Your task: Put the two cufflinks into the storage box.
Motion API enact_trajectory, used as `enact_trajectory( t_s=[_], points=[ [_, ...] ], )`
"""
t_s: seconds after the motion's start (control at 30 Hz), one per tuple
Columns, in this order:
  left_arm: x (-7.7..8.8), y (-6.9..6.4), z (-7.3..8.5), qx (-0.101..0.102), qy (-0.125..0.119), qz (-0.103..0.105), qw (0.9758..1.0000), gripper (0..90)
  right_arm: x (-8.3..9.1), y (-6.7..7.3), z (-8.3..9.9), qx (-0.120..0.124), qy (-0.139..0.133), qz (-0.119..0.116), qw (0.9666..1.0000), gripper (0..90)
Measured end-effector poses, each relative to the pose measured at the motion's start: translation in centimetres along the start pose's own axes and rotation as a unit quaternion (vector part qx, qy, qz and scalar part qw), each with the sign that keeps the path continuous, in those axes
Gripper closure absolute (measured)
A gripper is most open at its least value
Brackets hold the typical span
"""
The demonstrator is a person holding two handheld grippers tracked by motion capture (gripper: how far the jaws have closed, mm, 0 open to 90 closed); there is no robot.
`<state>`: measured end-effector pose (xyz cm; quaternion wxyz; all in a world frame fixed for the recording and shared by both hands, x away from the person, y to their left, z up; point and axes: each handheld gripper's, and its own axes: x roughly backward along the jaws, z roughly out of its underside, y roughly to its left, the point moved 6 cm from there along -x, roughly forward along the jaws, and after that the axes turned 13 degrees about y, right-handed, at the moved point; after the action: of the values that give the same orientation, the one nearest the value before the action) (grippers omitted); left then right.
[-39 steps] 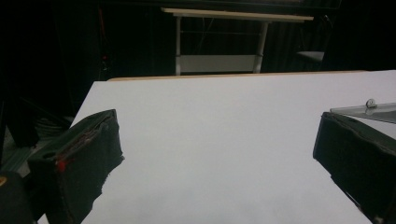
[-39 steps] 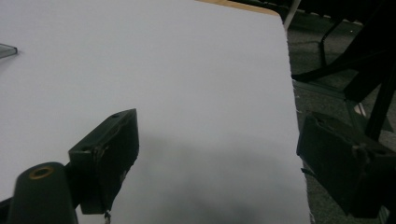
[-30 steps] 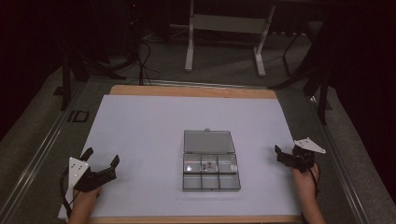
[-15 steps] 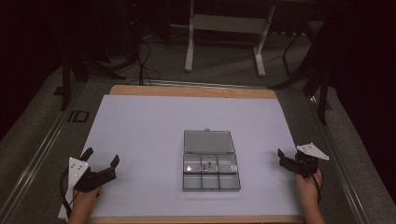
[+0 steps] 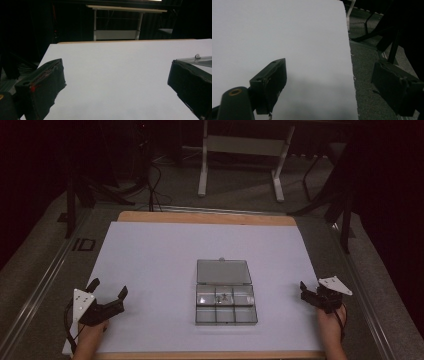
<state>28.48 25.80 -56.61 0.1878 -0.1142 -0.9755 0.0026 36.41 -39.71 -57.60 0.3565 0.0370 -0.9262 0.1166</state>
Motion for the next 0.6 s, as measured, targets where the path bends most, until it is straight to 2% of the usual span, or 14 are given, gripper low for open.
enact_trajectory(
  t_s=[0.6],
  points=[
    [0.05,-0.14,0.02,-0.007,-0.003,-0.008,0.9999,1.5,0.06,0.24,0.08,0.014,-0.003,0.012,0.9998,13.8]
  ],
)
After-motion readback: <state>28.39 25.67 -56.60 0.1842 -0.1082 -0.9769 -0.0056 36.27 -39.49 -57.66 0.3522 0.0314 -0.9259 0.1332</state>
